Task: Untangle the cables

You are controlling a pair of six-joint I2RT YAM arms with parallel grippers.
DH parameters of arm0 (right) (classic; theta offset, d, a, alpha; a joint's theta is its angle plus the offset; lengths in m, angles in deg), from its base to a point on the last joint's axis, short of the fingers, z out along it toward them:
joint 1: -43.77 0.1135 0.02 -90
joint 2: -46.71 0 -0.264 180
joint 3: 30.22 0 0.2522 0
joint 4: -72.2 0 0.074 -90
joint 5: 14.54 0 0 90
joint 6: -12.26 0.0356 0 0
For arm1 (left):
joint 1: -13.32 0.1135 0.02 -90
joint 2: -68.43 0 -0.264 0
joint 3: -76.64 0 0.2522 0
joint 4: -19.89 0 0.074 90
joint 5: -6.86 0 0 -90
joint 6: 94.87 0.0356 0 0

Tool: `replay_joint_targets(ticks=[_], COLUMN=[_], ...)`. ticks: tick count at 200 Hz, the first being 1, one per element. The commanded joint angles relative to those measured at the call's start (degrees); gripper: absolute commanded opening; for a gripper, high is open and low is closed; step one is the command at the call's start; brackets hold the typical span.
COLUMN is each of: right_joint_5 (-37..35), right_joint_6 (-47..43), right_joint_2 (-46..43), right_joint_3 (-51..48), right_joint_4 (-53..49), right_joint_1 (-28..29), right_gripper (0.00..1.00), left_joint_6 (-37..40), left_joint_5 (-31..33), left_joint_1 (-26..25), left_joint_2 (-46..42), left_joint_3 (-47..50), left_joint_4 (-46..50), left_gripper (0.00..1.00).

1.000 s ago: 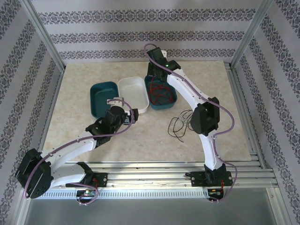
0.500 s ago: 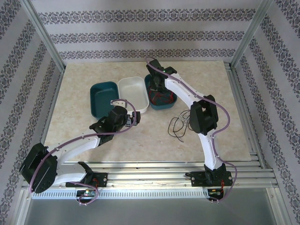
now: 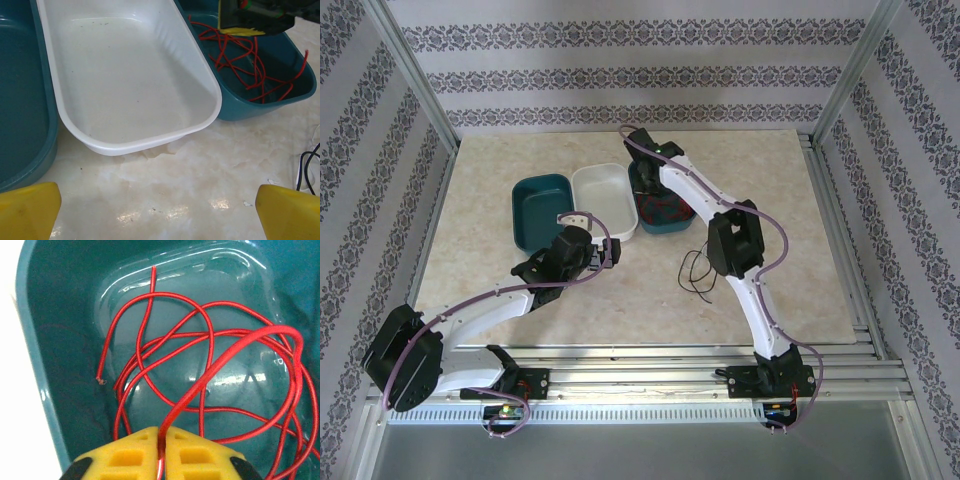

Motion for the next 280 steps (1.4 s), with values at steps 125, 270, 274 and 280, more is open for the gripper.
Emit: replay_joint_targets(ticks=[125,270,274,280], right_joint_5=[-0.96,12.33,12.38,12.52], right_joint_6=[-10.31,-6.69,-6.7,-6.63], right_joint_2=[-19.74,-68.73,-69.03,-69.3], right_joint_3=[-8.78,-77.06,-77.78,-78.66], right_joint_4=[2.38,17.32,17.57,18.03], right_joint_1=[-3.51,-22.4,-22.77,-23.6], right_gripper=[0.51,0.73,0.74,0.76], left_joint_6=[0.57,4.66,4.79,4.8], left_joint_5=[-2.07,-22.93,-23.35,-23.88], left_joint_1=[0.58,-9.57,-9.83,-10.08], left_joint_2=[1.69,35.87,36.78,38.53], left_joint_3=[-3.68,-26.82,-27.66,-28.75], left_joint_4=[-0.68,-10.04,-10.19,-10.14], left_gripper=[0.99,0.91,0.9,0.9])
